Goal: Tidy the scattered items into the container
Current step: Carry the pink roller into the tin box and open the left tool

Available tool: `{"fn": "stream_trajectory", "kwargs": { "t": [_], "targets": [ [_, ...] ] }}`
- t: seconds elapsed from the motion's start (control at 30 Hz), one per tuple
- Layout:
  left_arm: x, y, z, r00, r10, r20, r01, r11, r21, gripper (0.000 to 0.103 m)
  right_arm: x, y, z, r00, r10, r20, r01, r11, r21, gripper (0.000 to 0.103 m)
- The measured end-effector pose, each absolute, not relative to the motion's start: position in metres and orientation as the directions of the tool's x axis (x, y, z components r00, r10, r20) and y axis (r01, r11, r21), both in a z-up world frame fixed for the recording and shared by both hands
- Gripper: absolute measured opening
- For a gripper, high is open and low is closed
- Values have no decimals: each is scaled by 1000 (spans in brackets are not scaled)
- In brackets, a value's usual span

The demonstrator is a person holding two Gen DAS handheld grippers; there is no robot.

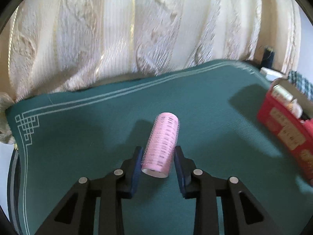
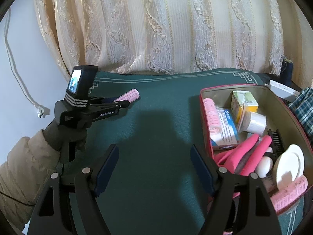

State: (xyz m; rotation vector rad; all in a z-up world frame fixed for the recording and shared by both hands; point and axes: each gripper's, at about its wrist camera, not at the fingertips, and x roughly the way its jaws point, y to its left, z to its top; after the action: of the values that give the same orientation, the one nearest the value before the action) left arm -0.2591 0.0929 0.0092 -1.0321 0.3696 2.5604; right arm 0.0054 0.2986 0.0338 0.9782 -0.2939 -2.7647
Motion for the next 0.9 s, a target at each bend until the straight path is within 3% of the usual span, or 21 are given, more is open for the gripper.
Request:
{"fn": "stream_trajectory", "kwargs": {
  "t": [0.57,0.9],
  "targets": [
    [-174,200,68,-637,453,-624,-585,-811,8,33,49,358,47,-811,-137,-569,-37,-958,283,79],
    [-147,276,63,-543,537,-646,-658,-749,-70,34,92,397,33,-790,-63,-610,-146,-947,287,79]
  ]
}}
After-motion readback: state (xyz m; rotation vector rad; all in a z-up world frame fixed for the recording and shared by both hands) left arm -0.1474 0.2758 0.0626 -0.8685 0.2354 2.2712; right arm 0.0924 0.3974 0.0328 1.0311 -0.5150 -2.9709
